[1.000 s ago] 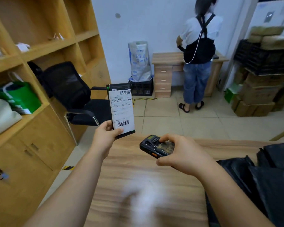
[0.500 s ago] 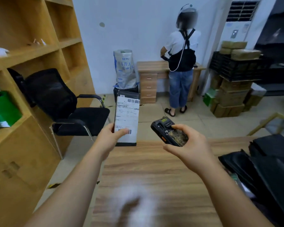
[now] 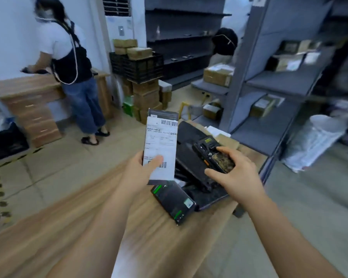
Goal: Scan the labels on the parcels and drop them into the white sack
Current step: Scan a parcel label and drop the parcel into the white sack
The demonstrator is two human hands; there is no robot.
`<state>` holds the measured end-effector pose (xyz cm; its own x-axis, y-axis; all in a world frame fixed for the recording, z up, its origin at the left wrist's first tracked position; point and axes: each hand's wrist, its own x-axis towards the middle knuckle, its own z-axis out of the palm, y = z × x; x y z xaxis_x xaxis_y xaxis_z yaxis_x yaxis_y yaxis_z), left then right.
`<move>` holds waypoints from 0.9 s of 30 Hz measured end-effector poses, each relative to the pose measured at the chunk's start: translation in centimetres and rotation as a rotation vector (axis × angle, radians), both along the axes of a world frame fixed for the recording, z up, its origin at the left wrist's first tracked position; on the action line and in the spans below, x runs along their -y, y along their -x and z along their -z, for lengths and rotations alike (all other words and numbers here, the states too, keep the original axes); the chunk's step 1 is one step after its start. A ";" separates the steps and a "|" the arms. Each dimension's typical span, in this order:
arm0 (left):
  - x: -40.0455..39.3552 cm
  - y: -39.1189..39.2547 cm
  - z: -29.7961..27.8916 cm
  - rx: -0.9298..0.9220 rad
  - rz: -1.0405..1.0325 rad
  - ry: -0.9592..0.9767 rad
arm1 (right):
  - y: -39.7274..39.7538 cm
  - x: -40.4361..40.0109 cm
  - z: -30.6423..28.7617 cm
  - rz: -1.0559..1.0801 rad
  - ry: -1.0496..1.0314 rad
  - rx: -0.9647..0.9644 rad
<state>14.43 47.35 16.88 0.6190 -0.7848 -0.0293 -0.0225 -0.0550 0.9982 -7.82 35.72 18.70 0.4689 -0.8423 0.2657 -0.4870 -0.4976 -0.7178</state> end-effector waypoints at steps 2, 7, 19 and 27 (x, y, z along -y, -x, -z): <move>3.4 3.2 -0.5 0.012 0.077 0.009 | 3.9 1.7 0.0 0.100 -0.005 0.036; 11.9 11.8 -0.7 0.020 0.314 -0.039 | 14.3 6.3 0.9 0.305 -0.028 0.113; 31.3 35.7 -0.2 0.102 0.655 -0.065 | 37.9 18.7 4.1 0.641 -0.022 0.230; 40.8 43.1 -1.0 0.105 0.690 -0.054 | 45.2 27.1 3.4 0.689 -0.009 0.242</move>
<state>-28.69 6.57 17.93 -0.0187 -0.9987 -0.0465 -0.1663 -0.0427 0.9852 -53.04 8.66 15.27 -0.2398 -0.9276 0.2863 -0.5145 -0.1287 -0.8478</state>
